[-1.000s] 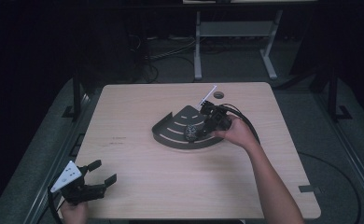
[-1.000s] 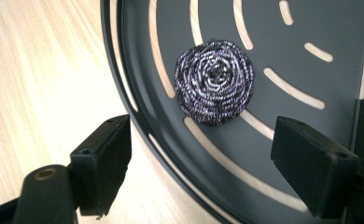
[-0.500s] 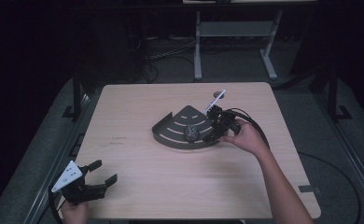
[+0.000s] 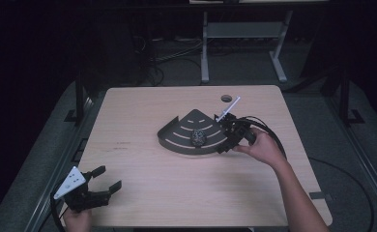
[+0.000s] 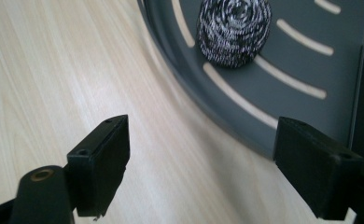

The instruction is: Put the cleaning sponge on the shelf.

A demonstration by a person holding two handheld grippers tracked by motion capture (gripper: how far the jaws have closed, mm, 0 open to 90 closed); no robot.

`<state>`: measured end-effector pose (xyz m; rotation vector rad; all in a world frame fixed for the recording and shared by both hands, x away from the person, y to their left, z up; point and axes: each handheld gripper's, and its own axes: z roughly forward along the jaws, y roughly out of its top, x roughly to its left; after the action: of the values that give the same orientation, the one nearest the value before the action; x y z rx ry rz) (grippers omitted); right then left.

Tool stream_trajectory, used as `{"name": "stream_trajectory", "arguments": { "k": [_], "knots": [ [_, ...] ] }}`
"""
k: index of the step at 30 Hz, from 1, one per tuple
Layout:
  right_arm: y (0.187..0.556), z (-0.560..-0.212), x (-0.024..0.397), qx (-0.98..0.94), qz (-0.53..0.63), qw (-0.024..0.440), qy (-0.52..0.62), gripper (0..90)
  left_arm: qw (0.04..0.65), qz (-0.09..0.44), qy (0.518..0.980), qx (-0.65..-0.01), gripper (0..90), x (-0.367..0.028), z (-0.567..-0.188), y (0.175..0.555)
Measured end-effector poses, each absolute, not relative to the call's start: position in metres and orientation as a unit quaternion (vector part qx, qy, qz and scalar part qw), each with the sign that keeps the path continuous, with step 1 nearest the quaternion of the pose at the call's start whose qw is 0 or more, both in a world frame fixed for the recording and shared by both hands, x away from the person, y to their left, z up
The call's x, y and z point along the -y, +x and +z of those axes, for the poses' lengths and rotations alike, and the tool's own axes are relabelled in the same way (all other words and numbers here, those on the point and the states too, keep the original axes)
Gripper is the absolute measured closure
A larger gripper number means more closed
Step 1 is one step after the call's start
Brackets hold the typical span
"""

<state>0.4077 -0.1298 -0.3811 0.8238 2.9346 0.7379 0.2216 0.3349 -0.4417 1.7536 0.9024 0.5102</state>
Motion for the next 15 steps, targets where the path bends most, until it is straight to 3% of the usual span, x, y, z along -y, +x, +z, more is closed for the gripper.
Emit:
{"name": "stream_trajectory", "arguments": {
  "k": [15],
  "knots": [
    [0.388,-0.393,0.149,-0.933,0.238,-0.004,0.27,18.3,0.522,0.213,0.735,-0.376,13.3,-0.335,-0.442,0.222]
  ]
}}
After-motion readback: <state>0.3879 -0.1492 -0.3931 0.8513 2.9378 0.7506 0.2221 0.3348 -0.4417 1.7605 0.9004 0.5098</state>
